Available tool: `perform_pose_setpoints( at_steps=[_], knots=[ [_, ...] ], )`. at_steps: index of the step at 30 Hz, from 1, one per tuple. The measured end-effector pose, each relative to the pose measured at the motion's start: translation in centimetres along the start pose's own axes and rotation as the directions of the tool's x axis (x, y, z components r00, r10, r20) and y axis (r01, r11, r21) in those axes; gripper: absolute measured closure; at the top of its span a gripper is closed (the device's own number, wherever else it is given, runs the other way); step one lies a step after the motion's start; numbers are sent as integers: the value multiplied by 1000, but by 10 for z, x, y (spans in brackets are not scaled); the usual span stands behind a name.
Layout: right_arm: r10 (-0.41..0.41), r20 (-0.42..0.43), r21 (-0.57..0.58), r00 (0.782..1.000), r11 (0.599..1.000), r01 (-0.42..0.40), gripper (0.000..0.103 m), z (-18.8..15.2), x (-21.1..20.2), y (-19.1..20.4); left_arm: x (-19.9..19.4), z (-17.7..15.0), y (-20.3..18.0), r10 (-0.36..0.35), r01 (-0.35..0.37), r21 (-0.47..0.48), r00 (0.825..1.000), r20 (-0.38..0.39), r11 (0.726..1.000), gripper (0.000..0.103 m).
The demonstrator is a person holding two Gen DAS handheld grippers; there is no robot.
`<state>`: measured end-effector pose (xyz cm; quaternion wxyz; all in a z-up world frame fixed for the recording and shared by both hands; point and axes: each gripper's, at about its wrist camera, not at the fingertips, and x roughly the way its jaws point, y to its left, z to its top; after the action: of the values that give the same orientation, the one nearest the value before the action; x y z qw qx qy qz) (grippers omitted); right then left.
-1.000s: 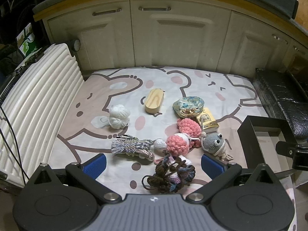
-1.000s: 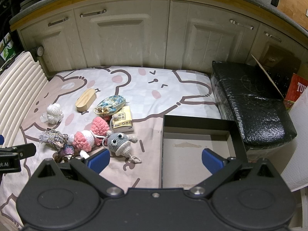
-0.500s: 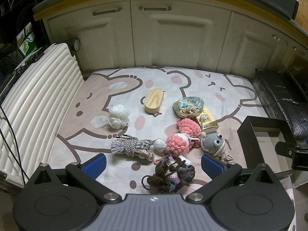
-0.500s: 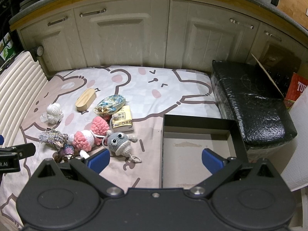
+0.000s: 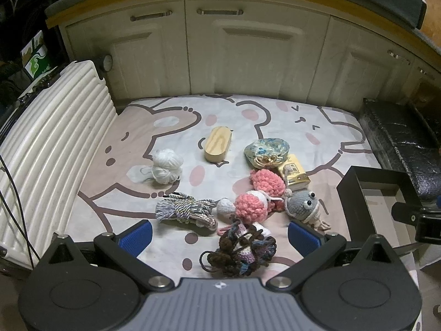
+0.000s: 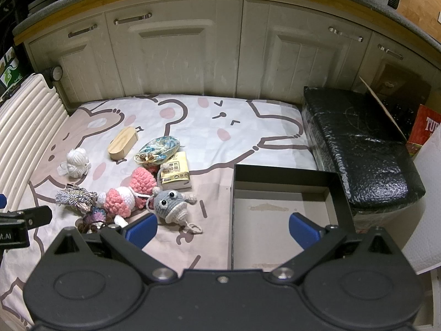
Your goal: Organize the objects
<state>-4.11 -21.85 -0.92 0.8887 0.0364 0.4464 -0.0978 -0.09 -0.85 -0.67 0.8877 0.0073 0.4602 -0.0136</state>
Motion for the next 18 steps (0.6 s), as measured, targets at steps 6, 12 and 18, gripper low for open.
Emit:
perform_pose_setpoints(
  at_steps=[6, 12, 18],
  knots=[
    [1, 29, 1, 1000, 1000, -1, 0, 2, -3, 1, -5, 3, 1, -3, 2, 7, 999, 36, 1000, 0],
    [18, 96, -37, 995, 999, -14, 0, 11, -9, 10, -12, 13, -2, -28, 24, 42, 996, 87, 999, 0],
    [48, 103, -21, 993, 999, -46, 0, 31, -7, 13, -5, 26, -3, -19, 15, 52, 997, 79, 999, 0]
  ],
)
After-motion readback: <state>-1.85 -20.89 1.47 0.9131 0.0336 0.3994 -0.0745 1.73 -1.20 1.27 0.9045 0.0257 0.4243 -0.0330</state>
